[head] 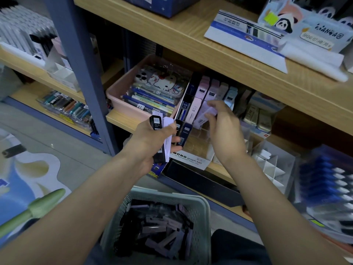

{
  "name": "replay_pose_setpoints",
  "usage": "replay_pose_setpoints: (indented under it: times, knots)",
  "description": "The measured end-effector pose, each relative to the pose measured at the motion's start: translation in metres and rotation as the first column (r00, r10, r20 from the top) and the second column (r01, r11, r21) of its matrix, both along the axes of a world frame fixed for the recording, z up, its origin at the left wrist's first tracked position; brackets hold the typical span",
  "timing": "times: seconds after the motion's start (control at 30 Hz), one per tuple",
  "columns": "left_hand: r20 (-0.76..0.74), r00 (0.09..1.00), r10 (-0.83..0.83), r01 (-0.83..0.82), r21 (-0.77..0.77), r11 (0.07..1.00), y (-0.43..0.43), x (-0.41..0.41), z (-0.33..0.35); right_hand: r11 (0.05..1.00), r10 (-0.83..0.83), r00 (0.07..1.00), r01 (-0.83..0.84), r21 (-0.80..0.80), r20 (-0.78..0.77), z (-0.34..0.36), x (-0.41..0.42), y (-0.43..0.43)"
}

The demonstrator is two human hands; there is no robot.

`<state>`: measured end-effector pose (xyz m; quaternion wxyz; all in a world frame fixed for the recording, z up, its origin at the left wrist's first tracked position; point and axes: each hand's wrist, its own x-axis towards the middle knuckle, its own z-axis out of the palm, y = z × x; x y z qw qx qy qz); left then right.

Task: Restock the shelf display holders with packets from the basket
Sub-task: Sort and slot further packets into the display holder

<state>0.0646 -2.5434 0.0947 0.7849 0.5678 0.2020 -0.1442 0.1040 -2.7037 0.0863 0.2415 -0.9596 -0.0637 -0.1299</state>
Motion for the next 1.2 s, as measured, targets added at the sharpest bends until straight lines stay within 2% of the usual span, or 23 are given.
replay_pose_setpoints:
  times: [0.23, 0.3, 0.4, 0.6, 0.67, 0.73, 0.77, 0.87, 0.97, 1.07, 1.2]
  knots:
    - [-0.012, 1.0, -0.003, 0.002, -0.022, 1.0, 0.0, 0.0, 0.001, 0.988, 0.022, 0.998, -0.031, -0.153, -0.064, 0.002, 0.006, 0.0]
    - [-0.016, 1.0, -0.004, 0.003, -0.028, 1.0, -0.001, 0.0, 0.002, 0.981, 0.023, 0.999, -0.028, -0.191, -0.027, -0.001, 0.008, 0.002]
    - [-0.015, 1.0, -0.006, 0.005, -0.033, 0.999, -0.001, 0.0, 0.001, 0.985, -0.001, 0.996, 0.016, -0.174, 0.084, -0.002, 0.012, 0.004]
    - [-0.001, 1.0, -0.007, 0.007, -0.047, 0.999, -0.001, 0.0, 0.0, 0.978, -0.08, 0.994, 0.094, -0.184, 0.08, -0.007, 0.012, 0.01]
    - [0.007, 1.0, 0.006, -0.005, -0.055, 0.998, -0.001, 0.001, 0.0, 0.99, -0.079, 0.985, 0.095, -0.1, 0.154, -0.004, 0.01, 0.014]
    - [0.013, 1.0, 0.029, -0.028, -0.076, 0.997, -0.001, 0.003, 0.0, 0.998, -0.028, 0.974, 0.016, 0.056, 0.224, 0.001, 0.004, 0.02]
    - [0.02, 0.999, 0.037, -0.035, -0.089, 0.995, -0.002, 0.003, 0.001, 0.99, 0.013, 0.979, -0.042, 0.136, 0.203, 0.002, 0.0, 0.023]
    - [0.051, 0.999, -0.002, 0.006, -0.082, 0.997, -0.003, 0.001, 0.003, 0.925, 0.176, 0.982, -0.142, 0.353, -0.066, -0.002, -0.013, 0.032]
    - [0.078, 0.988, -0.13, 0.13, -0.002, 0.991, -0.004, -0.003, 0.004, 0.843, 0.279, 0.919, -0.095, 0.529, -0.28, 0.001, -0.022, 0.033]
    - [0.116, 0.972, -0.203, 0.201, 0.032, 0.979, -0.003, -0.006, 0.006, 0.757, 0.323, 0.877, -0.014, 0.653, -0.356, 0.012, -0.025, 0.028]
    - [0.141, 0.944, -0.299, 0.296, 0.038, 0.954, -0.001, -0.009, 0.011, 0.744, 0.386, 0.836, -0.032, 0.667, -0.39, 0.021, -0.028, 0.016]
